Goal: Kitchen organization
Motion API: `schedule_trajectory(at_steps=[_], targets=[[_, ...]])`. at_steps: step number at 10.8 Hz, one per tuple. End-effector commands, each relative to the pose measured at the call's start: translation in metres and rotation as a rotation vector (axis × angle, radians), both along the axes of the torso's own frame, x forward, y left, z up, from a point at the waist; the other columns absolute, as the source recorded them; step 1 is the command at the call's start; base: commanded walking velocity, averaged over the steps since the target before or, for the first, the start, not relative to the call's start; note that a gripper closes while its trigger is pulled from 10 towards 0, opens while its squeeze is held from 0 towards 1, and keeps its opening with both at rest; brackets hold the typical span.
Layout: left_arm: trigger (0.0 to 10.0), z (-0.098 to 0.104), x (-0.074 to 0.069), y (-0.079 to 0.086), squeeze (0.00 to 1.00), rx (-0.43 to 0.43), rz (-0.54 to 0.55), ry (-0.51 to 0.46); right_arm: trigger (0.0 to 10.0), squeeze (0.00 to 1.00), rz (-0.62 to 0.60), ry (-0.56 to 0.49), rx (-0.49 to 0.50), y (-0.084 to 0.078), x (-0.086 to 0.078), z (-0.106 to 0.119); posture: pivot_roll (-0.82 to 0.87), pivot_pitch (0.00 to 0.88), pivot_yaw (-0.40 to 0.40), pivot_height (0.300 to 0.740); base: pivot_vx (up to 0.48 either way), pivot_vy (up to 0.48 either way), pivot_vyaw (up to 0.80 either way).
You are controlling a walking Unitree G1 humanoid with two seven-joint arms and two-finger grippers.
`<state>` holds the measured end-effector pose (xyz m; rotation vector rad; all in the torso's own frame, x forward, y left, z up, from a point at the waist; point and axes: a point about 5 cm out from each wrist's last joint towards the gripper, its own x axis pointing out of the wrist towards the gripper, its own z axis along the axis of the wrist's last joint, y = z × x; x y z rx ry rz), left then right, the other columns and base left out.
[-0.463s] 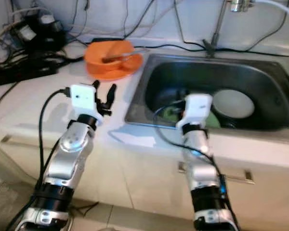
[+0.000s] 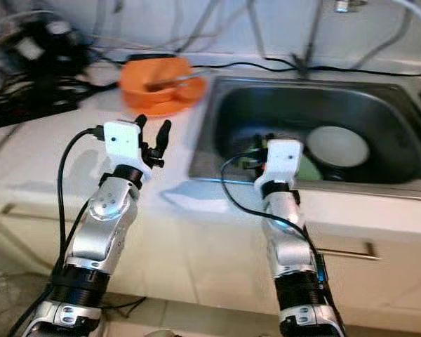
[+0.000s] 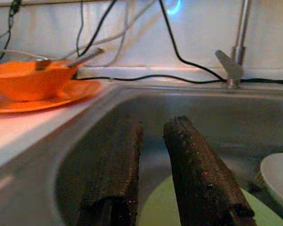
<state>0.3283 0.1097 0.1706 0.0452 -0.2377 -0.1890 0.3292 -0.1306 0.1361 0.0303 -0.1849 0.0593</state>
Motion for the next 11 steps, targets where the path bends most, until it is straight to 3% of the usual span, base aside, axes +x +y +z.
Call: schedule_trajectory(at_steps=[1,2,5,11], targets=[[10.0,-0.0003,0.0004,0.0019,0.00,0.010,0.009,0.003,10.0,0.00,-0.011,0.004,0.016,-0.0015,0.0007,0.0021,0.05,0.000,0.070,0.740,0.000,0.341,0.00],[10.0,-0.0002,0.0004,0.0018,0.00,0.010,0.009,0.003,10.0,0.00,-0.010,0.003,0.029,-0.0014,0.0013,0.0032,0.05,0.000,0.069,0.740,0.000,0.345,-0.80],[10.0,-0.0018,-0.0002,0.0005,0.00,0.013,0.007,0.008,10.0,0.00,-0.008,-0.033,0.015,0.0002,0.0025,0.0099,0.05,0.000,0.068,0.740,0.000,0.321,0.00],[10.0,-0.0029,0.0016,-0.0001,0.00,-0.011,0.019,0.022,10.0,0.00,-0.016,-0.031,0.020,-0.0009,0.0068,0.0115,0.05,0.000,0.069,0.740,0.000,0.000,0.00]])
